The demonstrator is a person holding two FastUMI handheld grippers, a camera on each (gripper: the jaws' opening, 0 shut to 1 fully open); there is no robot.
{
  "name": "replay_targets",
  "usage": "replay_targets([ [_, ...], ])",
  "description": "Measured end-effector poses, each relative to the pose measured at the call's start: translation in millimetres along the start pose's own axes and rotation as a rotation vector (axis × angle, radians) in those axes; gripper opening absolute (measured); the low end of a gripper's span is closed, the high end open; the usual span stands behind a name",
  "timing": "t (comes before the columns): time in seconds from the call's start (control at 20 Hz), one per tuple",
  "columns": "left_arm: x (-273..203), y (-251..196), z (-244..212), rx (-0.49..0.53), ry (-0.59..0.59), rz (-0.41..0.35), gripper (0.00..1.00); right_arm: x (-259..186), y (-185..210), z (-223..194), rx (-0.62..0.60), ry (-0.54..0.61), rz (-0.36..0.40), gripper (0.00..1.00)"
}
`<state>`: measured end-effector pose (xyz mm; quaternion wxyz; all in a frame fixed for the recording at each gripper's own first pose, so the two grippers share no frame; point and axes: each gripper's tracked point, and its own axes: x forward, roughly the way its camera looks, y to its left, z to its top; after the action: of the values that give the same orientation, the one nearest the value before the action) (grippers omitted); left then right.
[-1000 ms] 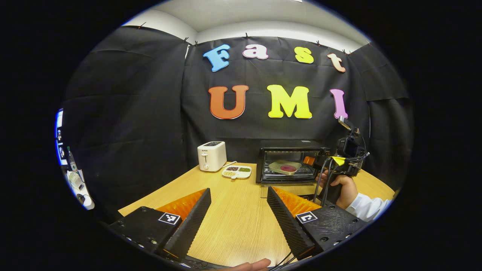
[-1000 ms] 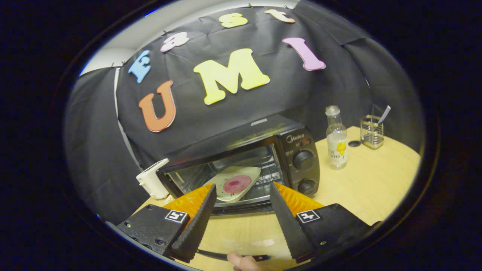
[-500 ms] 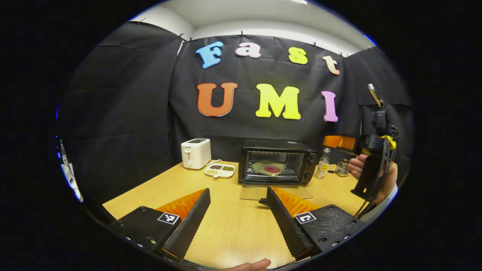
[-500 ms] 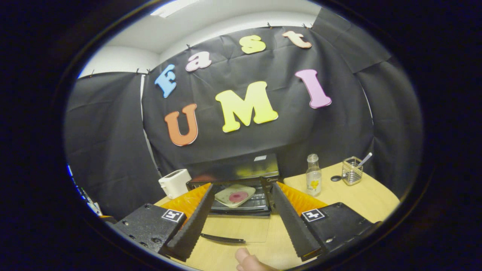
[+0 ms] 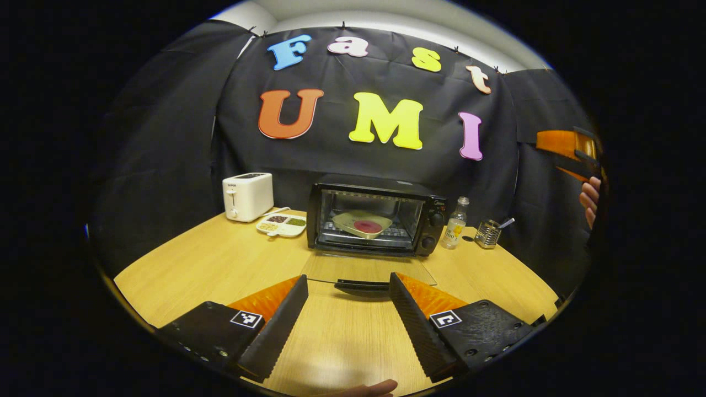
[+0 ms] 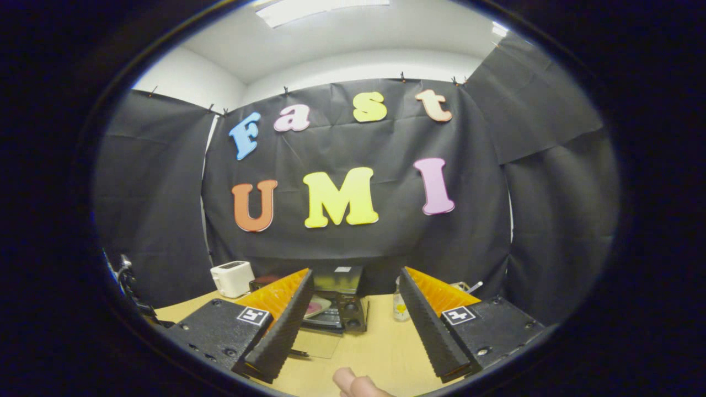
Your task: Open the electric oven with the left hand, put the food in, and close the electric oven.
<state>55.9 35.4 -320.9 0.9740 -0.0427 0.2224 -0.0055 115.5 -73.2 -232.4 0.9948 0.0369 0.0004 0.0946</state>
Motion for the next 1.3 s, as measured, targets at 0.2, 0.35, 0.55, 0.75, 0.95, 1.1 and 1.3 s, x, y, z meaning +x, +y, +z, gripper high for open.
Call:
replay_targets([
  [0.2,35,-14,-24,0.02,0.075,-0.018,0.95,-23,-40,21,-0.03,-0.074,-0.075,0.98],
  [0.35,57,-23,-51,0.047,0.157,-0.026,0.95,-36,-59,11,-0.007,-0.068,-0.097,0.98],
  [0.55,77,-35,-75,0.079,0.238,-0.045,0.95,-36,-89,-10,-0.006,-0.039,-0.133,0.96],
  [0.75,101,-37,-90,0.072,0.301,-0.035,0.95,-37,-103,-21,-0.006,-0.016,-0.124,0.98],
  [0.95,121,-30,-101,0.045,0.343,0.0,0.95,-35,-116,-28,0.002,-0.022,-0.125,0.98],
  [1.1,118,-31,-100,-0.001,0.382,-0.013,0.95,-31,-127,-39,0.018,0.0,-0.134,0.98],
  [1.3,118,-31,-99,0.006,0.386,-0.015,0.96,-28,-129,-46,0.035,0.024,-0.129,0.99],
])
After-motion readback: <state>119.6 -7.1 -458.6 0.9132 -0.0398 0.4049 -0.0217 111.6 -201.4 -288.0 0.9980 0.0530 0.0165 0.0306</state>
